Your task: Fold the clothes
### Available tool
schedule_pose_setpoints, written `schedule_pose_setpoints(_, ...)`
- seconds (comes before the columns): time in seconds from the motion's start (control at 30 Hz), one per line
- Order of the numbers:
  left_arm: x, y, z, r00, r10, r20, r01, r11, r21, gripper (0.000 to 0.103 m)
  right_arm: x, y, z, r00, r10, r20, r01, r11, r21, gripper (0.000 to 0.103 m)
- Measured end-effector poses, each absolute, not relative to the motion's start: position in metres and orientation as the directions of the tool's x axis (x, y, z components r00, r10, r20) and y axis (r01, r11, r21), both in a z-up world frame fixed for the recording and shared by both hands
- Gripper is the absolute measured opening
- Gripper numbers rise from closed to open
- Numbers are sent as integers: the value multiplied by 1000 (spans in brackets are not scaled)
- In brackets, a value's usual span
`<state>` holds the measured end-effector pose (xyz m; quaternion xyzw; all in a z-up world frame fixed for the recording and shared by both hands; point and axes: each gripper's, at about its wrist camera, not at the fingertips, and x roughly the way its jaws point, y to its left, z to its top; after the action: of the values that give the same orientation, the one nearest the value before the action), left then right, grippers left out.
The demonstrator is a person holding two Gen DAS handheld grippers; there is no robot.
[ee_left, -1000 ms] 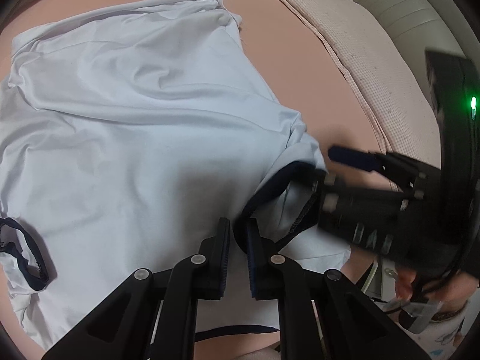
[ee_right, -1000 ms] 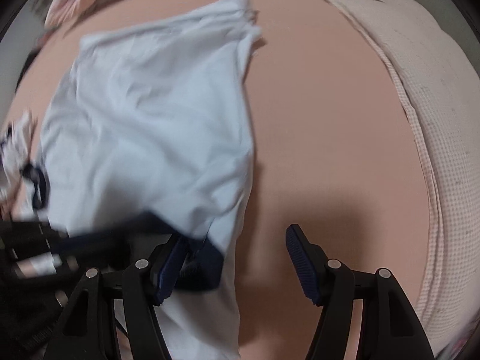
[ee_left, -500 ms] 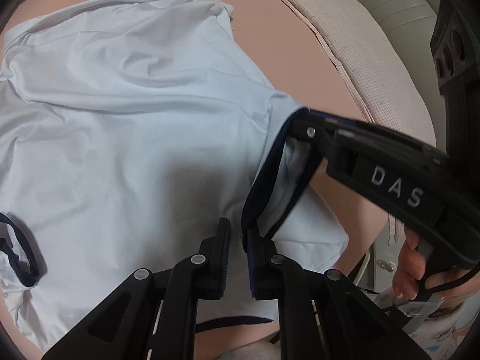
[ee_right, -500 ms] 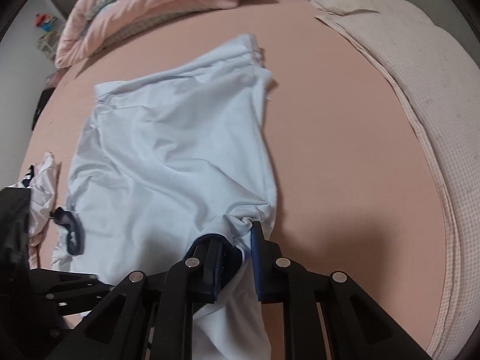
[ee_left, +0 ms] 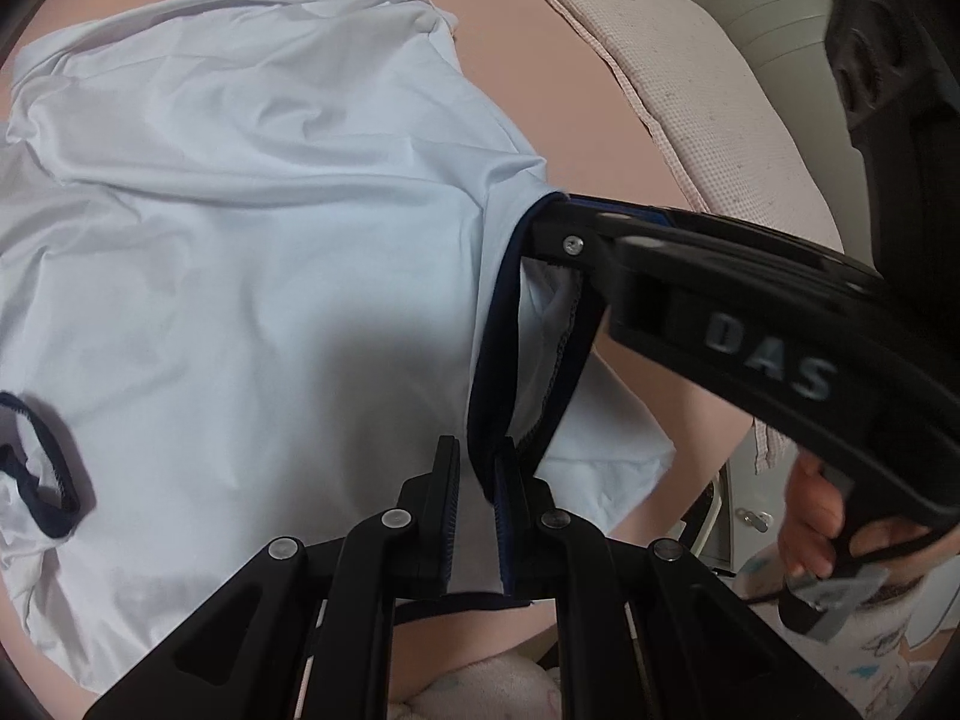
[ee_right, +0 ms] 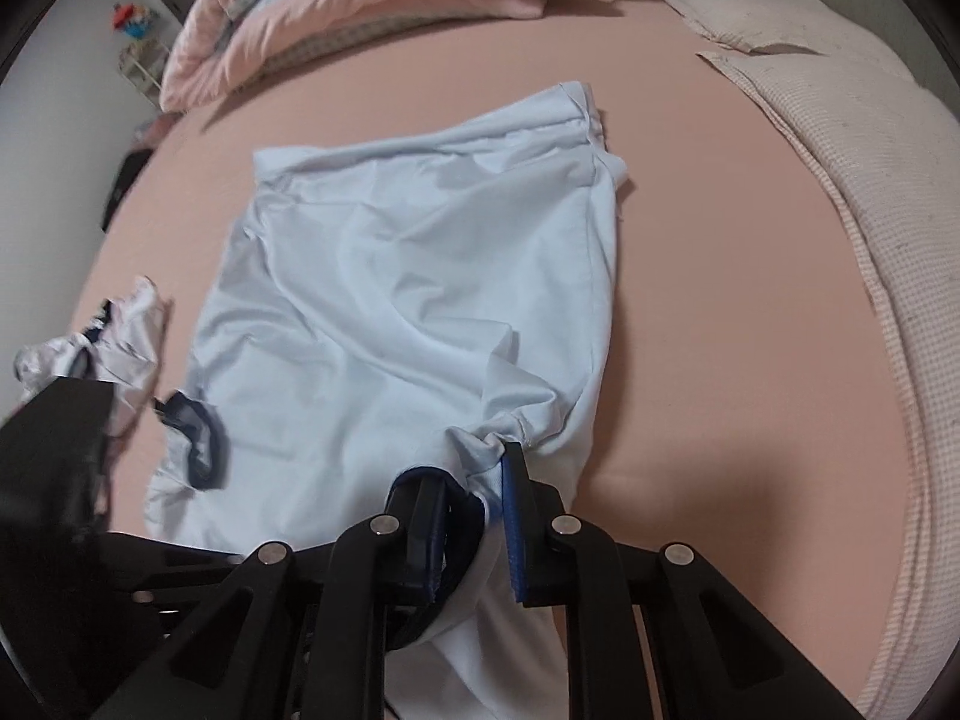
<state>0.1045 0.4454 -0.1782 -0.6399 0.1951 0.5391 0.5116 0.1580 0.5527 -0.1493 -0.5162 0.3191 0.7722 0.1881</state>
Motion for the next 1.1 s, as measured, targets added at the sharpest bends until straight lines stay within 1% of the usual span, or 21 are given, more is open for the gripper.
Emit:
schedule_pose_setpoints(0.07, 106, 444, -178, 337, 292, -895, -804, -406, -435, 9, 156, 552, -152, -391, -56, -919, -618, -723, 308, 16)
schedule_pose_setpoints(0.1, 106, 444, -178, 334, 287, -898, -805, -409, -430, 9, 154, 552, -153, -389, -65, -919, -617, -722, 312, 18)
schedule_pose_setpoints(0.13, 106, 443, -178, 332, 283, -900, -805, -412, -426, 9, 153, 552, -155, -386, -74, -919, -616, -721, 317, 28)
schedule_pose_setpoints(0.17, 107, 443, -177, 327, 281, -902, -807, -414, -421, 9, 152, 552, -156, -384, -83, -920, -615, -720, 321, 42)
schedule_pose_setpoints(0.2, 107, 443, -176, 318, 278, -906, -810, -417, -412, 9, 151, 551, -157, -381, -91, -920, -614, -719, 326, 47)
schedule_pose_setpoints(0.27, 107, 442, -173, 289, 278, -916, -821, -419, -387, 10, 148, 551, -160, -376, -109, -920, -612, -716, 335, 62)
schedule_pose_setpoints(0.33, 108, 441, -169, 257, 280, -925, -834, -419, -359, 10, 150, 549, -159, -357, -85, -930, -616, -727, 303, 66)
schedule_pose_setpoints(0.37, 108, 441, -167, 249, 279, -928, -838, -418, -350, 10, 151, 547, -157, -346, -70, -936, -619, -733, 283, 67)
schedule_pose_setpoints(0.43, 107, 441, -164, 243, 275, -930, -836, -427, -345, 10, 156, 546, -155, -351, -80, -933, -621, -726, 296, 67)
schedule_pose_setpoints(0.53, 104, 437, -161, 245, 274, -930, -828, -440, -348, 10, 163, 544, -149, -373, -112, -921, -623, -706, 338, 72)
schedule_pose_setpoints(0.6, 103, 436, -160, 232, 260, -937, -829, -450, -331, 10, 168, 541, -141, -391, -126, -912, -617, -699, 361, 72)
schedule_pose_setpoints(0.7, 102, 437, -160, 233, 252, -939, -824, -462, -329, 11, 183, 543, -134, -421, -108, -901, -632, -677, 376, 72)
schedule_pose_setpoints(0.8, 105, 441, -156, 224, 266, -938, -831, -450, -326, 11, 199, 545, -127, -450, -85, -889, -649, -653, 391, 72)
schedule_pose_setpoints(0.9, 110, 446, -146, 210, 315, -926, -850, -409, -332, 12, 215, 547, -120, -477, -62, -877, -664, -628, 406, 72)
schedule_pose_setpoints(0.97, 115, 454, -142, 194, 327, -925, -865, -387, -318, 17, 225, 549, -115, -495, -46, -868, -673, -611, 416, 72)
schedule_pose_setpoints(1.0, 117, 459, -141, 186, 321, -929, -874, -377, -306, 26, 231, 550, -113, -504, -37, -863, -678, -603, 421, 72)
schedule_pose_setpoints(1.03, 119, 464, -141, 179, 315, -932, -883, -366, -293, 38, 236, 552, -114, -502, -30, -864, -686, -594, 420, 72)
schedule_pose_setpoints(1.07, 121, 468, -140, 176, 307, -936, -890, -357, -284, 44, 241, 554, -117, -498, -25, -867, -695, -586, 416, 72)
schedule_pose_setpoints(1.1, 122, 471, -140, 176, 301, -937, -894, -349, -280, 54, 245, 556, -120, -495, -20, -869, -704, -577, 415, 72)
